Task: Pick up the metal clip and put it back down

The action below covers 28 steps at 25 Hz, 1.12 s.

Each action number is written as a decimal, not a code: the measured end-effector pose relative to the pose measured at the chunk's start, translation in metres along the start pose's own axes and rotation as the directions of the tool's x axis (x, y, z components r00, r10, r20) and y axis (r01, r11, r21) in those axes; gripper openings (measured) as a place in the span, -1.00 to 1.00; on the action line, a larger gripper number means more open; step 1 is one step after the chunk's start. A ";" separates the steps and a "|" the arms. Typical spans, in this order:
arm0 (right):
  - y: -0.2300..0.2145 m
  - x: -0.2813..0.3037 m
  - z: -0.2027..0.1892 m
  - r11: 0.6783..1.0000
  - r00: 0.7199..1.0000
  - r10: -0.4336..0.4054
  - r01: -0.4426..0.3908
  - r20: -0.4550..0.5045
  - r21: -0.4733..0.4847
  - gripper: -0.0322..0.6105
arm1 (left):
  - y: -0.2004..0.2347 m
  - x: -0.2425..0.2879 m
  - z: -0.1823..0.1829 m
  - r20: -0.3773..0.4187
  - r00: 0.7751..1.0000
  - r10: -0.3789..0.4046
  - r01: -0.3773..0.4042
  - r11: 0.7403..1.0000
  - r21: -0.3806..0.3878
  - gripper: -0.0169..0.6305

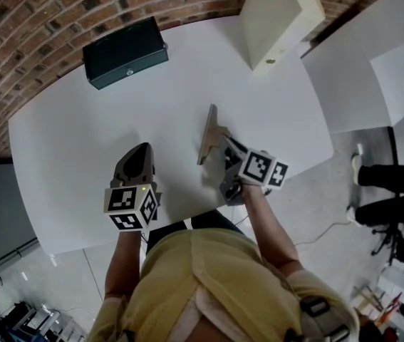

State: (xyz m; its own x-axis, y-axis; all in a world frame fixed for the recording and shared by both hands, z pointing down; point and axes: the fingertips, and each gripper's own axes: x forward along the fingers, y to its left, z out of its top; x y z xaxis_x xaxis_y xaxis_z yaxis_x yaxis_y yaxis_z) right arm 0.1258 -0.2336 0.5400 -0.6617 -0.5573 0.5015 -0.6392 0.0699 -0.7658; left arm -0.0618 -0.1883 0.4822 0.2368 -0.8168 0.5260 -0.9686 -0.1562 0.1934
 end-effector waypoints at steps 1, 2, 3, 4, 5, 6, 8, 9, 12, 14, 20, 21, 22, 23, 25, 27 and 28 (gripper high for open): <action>0.000 0.000 0.000 1.000 1.000 -0.002 0.002 -0.004 -0.006 -0.82 | 0.000 0.000 0.000 0.002 1.000 0.003 -0.003 1.000 -0.001 -0.94; -0.001 0.000 0.000 1.000 1.000 -0.002 0.001 -0.008 -0.011 -0.76 | 0.000 -0.001 0.000 0.004 1.000 0.005 -0.005 1.000 -0.001 -0.94; -0.001 0.000 -0.001 1.000 1.000 0.000 0.000 -0.012 -0.016 -0.72 | 0.000 -0.001 0.000 0.007 1.000 0.008 -0.008 1.000 -0.002 -0.94; -0.001 0.000 -0.001 1.000 1.000 0.001 -0.001 -0.015 -0.021 -0.70 | 0.000 -0.002 0.001 0.009 1.000 0.010 -0.010 1.000 -0.003 -0.94; 0.000 -0.001 -0.001 1.000 1.000 -0.001 0.000 -0.017 -0.026 -0.69 | 0.000 -0.003 0.001 0.012 1.000 0.011 -0.011 1.000 -0.003 -0.94; 0.000 -0.001 -0.001 0.999 1.000 -0.004 0.003 -0.017 -0.032 -0.68 | 0.000 -0.004 0.001 0.013 1.000 0.012 -0.012 1.000 -0.003 -0.94; 0.000 -0.002 -0.001 0.999 1.000 -0.010 0.010 -0.012 -0.040 -0.65 | 0.000 -0.005 0.002 0.013 1.000 0.011 -0.011 1.000 0.000 -0.94; 0.000 -0.003 -0.002 0.999 1.000 -0.014 0.014 -0.009 -0.044 -0.65 | 0.000 -0.006 0.001 0.012 1.000 0.009 -0.009 1.000 0.001 -0.94; -0.002 -0.006 -0.003 0.998 0.999 -0.035 0.035 0.003 -0.046 -0.64 | 0.001 -0.009 0.000 0.008 1.000 0.000 0.000 1.000 0.004 -0.94; -0.004 -0.008 -0.004 0.998 0.999 -0.048 0.049 0.017 -0.044 -0.64 | 0.003 -0.010 0.000 0.008 1.000 -0.007 0.007 1.000 -0.001 -0.94; -0.014 -0.019 -0.001 0.990 0.991 -0.121 0.124 0.052 -0.071 -0.59 | 0.004 -0.015 0.003 0.023 0.999 -0.044 0.044 0.999 -0.002 -0.94; -0.015 -0.021 -0.001 0.988 0.990 -0.131 0.135 0.056 -0.073 -0.56 | 0.005 -0.017 0.002 0.022 0.998 -0.050 0.050 0.999 -0.001 -0.94; -0.016 -0.022 0.000 0.987 0.988 -0.141 0.146 0.064 -0.073 -0.54 | 0.006 -0.019 0.002 0.021 0.998 -0.055 0.055 0.998 0.000 -0.94; -0.016 -0.025 0.001 0.985 0.986 -0.151 0.156 0.075 -0.073 -0.54 | 0.008 -0.021 0.002 0.022 0.998 -0.058 0.058 0.998 0.001 -0.94; -0.016 -0.030 0.003 0.980 0.980 -0.172 0.181 0.105 -0.078 -0.54 | 0.012 -0.027 0.003 0.027 0.998 -0.062 0.062 0.998 0.000 -0.94; -0.015 -0.037 0.003 0.975 0.972 -0.194 0.205 0.133 -0.083 -0.54 | 0.018 -0.033 0.002 0.029 0.997 -0.065 0.065 0.998 -0.007 -0.94; -0.013 -0.040 0.002 0.973 0.969 -0.201 0.214 0.143 -0.084 -0.54 | 0.020 -0.037 0.001 0.028 0.997 -0.066 0.067 0.998 -0.012 -0.94</action>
State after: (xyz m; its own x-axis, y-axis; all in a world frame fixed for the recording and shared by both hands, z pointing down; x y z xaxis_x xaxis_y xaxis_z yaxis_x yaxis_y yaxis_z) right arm 0.1614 -0.2136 0.5296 -0.4573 -0.6723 0.5822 -0.7967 0.0187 -0.6041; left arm -0.0901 -0.1619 0.4661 0.2983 -0.8198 0.4887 -0.9496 -0.2034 0.2384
